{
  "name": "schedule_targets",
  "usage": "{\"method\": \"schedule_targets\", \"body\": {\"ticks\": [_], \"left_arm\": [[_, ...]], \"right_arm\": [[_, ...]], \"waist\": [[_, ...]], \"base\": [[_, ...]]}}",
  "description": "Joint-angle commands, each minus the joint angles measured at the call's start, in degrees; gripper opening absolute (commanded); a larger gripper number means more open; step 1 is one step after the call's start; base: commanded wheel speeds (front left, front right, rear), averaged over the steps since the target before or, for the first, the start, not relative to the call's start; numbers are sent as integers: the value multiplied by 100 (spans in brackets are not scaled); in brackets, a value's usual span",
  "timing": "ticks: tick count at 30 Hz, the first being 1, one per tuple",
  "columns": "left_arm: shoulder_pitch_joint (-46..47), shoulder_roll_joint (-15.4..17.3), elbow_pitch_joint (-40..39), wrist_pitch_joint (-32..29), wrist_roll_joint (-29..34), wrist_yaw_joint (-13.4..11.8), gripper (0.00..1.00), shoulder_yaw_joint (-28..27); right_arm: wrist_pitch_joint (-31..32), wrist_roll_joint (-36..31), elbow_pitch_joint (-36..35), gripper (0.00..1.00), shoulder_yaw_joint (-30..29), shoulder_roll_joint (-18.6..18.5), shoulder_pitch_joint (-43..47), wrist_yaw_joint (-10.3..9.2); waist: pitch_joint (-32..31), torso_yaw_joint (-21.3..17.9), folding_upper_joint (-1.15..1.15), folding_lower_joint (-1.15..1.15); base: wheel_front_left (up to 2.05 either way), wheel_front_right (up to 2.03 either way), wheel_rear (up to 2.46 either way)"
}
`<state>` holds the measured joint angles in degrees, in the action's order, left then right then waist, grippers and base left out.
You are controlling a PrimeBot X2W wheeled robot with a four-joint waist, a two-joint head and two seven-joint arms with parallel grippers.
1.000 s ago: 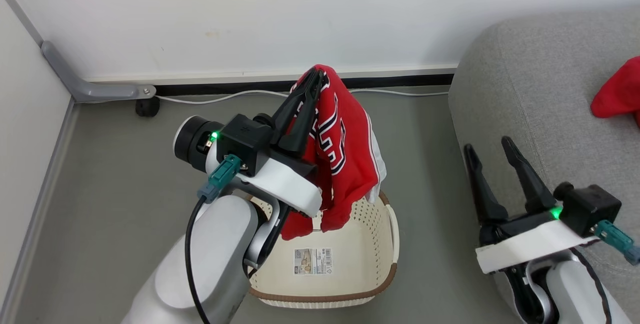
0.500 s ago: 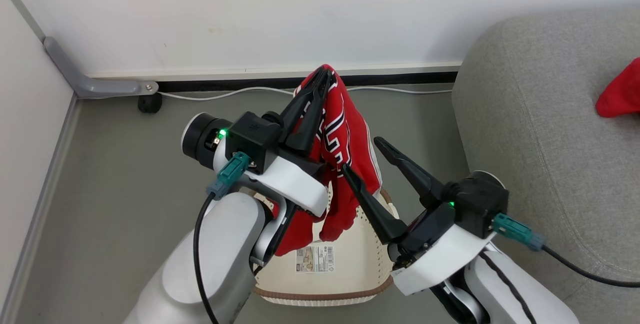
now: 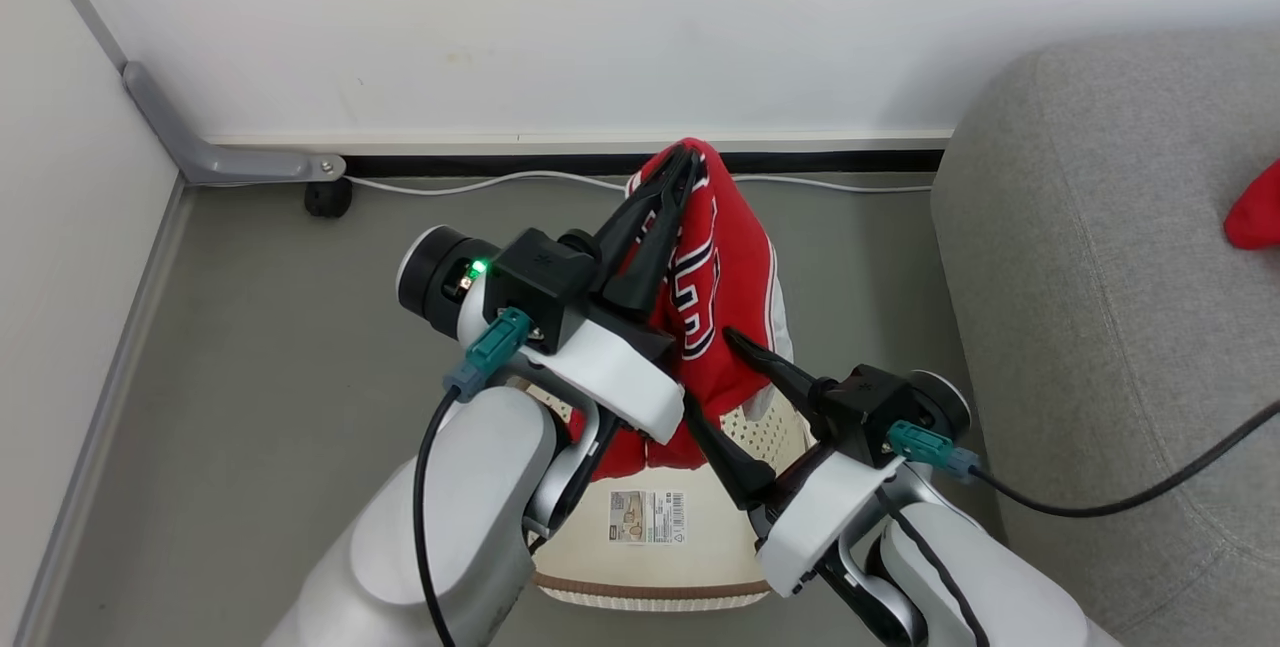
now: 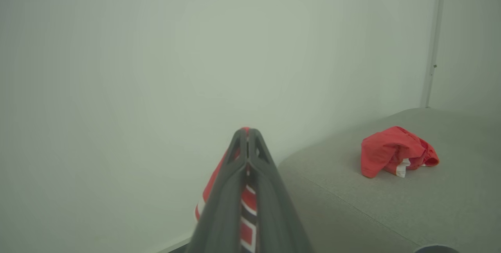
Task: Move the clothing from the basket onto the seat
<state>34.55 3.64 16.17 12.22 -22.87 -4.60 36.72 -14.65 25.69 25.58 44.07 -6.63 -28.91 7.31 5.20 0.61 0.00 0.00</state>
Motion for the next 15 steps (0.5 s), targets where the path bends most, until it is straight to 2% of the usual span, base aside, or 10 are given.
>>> {"method": "schedule_targets", "body": {"ticks": [1,3,4,6,7,8,9,15], "left_arm": [[291,41,-135,73,-41,18,0,-146],[291,27,-132,88,-56,19,0,-109],[287,21,-130,95,-63,17,0,-92],[269,10,-120,110,-85,14,0,-62],[262,5,-116,117,-94,11,0,-49],[253,1,-113,125,-105,8,0,-36],[245,-3,-109,131,-111,4,0,-24],[214,-18,-79,156,-159,-6,0,38]], "right_arm": [[-35,-58,11,100,21,142,-139,18],[-35,-90,198,100,-22,198,-203,18],[-35,-104,279,96,-42,224,-232,18],[-35,-121,416,79,-79,269,-281,18],[-35,-129,466,52,-99,286,-302,18],[-35,-139,508,37,-133,301,-320,18],[-35,-143,539,0,-180,314,-326,18],[-35,-136,514,0,-332,350,-312,18]], "waist": [[-4,28,0,0],[-13,58,0,0],[-18,71,0,0],[-34,97,0,0],[-41,107,0,0],[-50,117,0,0],[-55,123,0,0],[-29,107,0,0]], "base": [[0,0,0],[0,0,0],[0,0,0],[0,0,0],[0,0,0],[0,0,0],[0,0,0],[0,0,0]]}}
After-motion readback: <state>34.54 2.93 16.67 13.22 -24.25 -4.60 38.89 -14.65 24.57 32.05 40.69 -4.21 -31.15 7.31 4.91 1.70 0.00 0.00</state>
